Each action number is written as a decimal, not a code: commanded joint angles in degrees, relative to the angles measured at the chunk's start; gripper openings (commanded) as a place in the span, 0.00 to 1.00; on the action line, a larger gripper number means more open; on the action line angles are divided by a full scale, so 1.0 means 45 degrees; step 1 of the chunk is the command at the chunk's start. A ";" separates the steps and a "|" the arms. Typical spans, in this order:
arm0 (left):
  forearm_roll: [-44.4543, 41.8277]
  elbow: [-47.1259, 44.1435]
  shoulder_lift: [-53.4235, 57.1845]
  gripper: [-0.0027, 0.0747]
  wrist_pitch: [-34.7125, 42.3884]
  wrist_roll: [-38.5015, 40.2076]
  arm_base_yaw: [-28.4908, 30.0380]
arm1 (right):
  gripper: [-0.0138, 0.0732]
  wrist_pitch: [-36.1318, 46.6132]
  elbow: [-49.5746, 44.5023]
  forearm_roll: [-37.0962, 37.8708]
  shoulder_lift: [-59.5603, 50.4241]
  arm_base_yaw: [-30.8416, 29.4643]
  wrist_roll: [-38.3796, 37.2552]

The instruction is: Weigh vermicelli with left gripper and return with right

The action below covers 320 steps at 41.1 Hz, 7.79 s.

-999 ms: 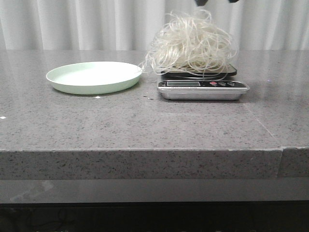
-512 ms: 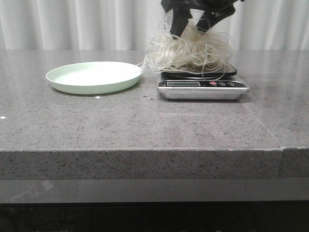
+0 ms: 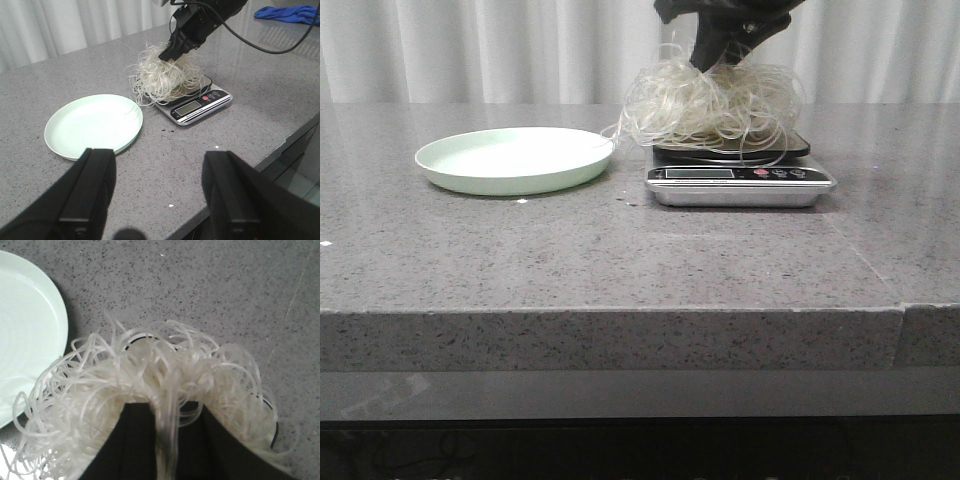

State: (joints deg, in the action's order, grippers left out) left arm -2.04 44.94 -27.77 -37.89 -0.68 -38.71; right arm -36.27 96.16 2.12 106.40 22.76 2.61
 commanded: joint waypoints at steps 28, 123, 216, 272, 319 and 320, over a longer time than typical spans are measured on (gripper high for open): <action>0.0008 0.0308 -0.0090 0.62 0.1081 0.0152 0.0011 | 0.39 0.3604 0.3059 0.0215 -0.0348 0.2765 0.0173; 0.0008 0.0308 -0.0090 0.62 0.1081 0.0152 0.0011 | 0.78 -0.2667 -1.0491 0.0103 -1.7046 0.1630 -0.1113; 0.0567 -0.7967 0.5800 0.22 0.7010 0.0152 0.8391 | 0.34 -0.3721 -1.1070 0.0472 -1.8224 0.1630 -0.1113; 0.0599 -1.0099 0.6469 0.22 0.9257 0.0152 0.8692 | 0.34 -0.3776 -1.1070 0.0472 -1.8224 0.1630 -0.1113; 0.0599 -1.0099 0.6469 0.22 0.9257 0.0152 0.8715 | 0.34 0.8667 -2.1622 -0.0627 -2.3986 -0.4731 -0.0959; 0.0599 -1.0099 0.6469 0.22 0.9257 0.0152 0.8715 | 0.34 0.8667 -2.1622 -0.0627 -2.3986 -0.4731 -0.0959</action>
State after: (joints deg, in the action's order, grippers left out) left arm 0.00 -0.07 0.28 -0.77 -0.59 0.49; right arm -2.59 -1.55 -0.55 -0.68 1.66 -2.17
